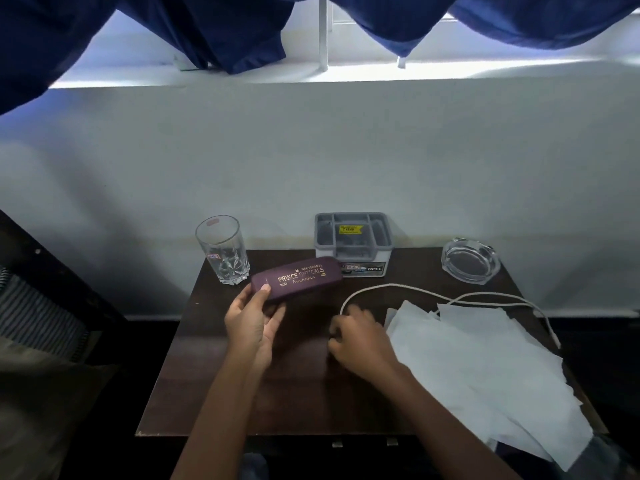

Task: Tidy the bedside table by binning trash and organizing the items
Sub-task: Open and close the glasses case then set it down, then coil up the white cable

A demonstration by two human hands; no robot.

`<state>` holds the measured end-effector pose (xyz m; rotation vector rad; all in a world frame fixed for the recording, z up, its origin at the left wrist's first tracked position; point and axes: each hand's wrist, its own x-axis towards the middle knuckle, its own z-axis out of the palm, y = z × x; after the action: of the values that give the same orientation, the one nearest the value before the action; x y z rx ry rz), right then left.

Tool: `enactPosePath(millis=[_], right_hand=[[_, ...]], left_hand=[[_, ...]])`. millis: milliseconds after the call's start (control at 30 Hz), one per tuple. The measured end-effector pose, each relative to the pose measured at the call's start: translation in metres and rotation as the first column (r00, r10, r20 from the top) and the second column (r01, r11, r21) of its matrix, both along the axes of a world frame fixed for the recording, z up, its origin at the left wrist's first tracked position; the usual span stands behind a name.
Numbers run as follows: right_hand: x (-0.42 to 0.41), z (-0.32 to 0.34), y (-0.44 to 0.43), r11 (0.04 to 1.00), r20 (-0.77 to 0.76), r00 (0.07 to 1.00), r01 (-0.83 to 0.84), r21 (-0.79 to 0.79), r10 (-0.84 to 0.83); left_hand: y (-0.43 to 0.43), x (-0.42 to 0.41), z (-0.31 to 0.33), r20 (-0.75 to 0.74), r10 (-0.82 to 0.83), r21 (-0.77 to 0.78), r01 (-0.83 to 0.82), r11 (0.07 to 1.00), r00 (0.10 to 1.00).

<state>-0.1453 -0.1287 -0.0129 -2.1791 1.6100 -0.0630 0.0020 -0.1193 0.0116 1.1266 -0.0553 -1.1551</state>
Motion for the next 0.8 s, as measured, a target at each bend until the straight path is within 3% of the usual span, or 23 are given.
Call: enactPosePath(millis=[433, 600, 700, 800], right_hand=[[-0.007, 0.013, 0.019, 0.993, 0.009, 0.993, -0.116, 0.033, 0.115], [-0.011, 0.016, 0.018, 0.986, 0.041, 0.990, -0.141, 0.088, 0.138], [-0.012, 0.016, 0.017, 0.984, 0.060, 0.988, -0.146, 0.107, 0.140], [-0.012, 0.016, 0.015, 0.982, 0.066, 0.988, -0.146, 0.115, 0.140]], left_hand=[[-0.037, -0.053, -0.022, -0.010, -0.288, 0.145, 0.286, 0.947, 0.958], [-0.053, -0.065, -0.029, 0.036, -0.301, 0.132, 0.294, 0.947, 0.953], [-0.055, -0.068, -0.034, 0.222, -0.341, 0.187, 0.304, 0.934, 0.913], [-0.054, -0.064, -0.040, 0.546, -0.401, 0.294, 0.280, 0.914, 0.736]])
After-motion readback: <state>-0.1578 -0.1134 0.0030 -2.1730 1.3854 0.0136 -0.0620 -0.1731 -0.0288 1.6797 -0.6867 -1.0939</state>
